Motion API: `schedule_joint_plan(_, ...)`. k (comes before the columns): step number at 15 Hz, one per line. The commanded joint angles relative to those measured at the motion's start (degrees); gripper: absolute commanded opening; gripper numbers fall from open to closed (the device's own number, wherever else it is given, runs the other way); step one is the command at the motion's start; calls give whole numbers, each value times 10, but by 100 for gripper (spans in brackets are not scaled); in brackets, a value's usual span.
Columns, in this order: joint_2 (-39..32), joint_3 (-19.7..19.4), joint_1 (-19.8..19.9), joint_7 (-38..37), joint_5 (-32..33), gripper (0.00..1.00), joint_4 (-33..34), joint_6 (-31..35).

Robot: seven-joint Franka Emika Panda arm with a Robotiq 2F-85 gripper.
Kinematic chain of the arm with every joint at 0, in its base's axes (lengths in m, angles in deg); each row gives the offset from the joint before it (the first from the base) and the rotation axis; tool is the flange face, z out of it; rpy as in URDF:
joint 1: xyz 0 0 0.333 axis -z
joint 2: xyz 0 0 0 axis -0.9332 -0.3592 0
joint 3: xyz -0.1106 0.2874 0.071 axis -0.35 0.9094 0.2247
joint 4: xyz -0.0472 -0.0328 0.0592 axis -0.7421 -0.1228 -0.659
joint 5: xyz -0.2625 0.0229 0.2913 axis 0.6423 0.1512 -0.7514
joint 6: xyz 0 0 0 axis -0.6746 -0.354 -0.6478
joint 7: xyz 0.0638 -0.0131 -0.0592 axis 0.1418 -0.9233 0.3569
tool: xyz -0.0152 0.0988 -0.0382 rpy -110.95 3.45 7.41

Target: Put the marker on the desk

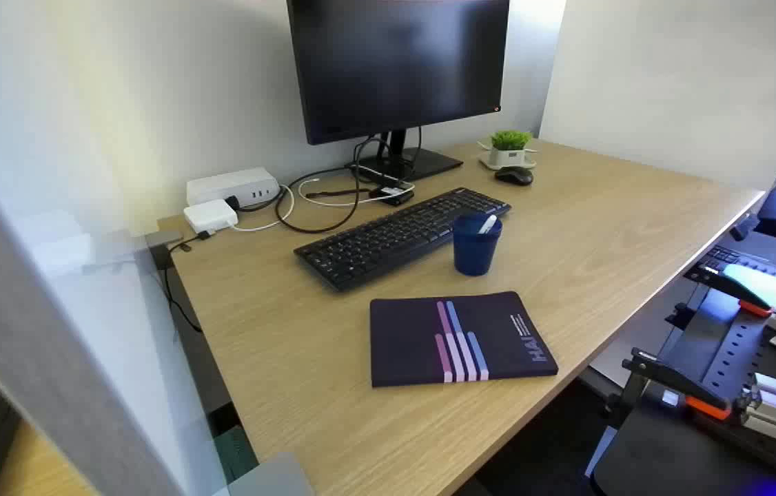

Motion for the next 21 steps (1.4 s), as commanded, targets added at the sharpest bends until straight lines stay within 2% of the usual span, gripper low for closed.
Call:
schedule_joint_plan(1,0,5,6,3,-3,100,1,-1)
schedule_joint_plan(9,0,5,6,3,-3,100,1,-1)
schedule_joint_plan(12,-14,2,8,-4,-12,100,-6,19)
schedule_joint_plan(18,-83,3,2,-16,-39,100,-25,89)
schedule_joint_plan(21,-142,-5,-9,1,-93,100,-16,97)
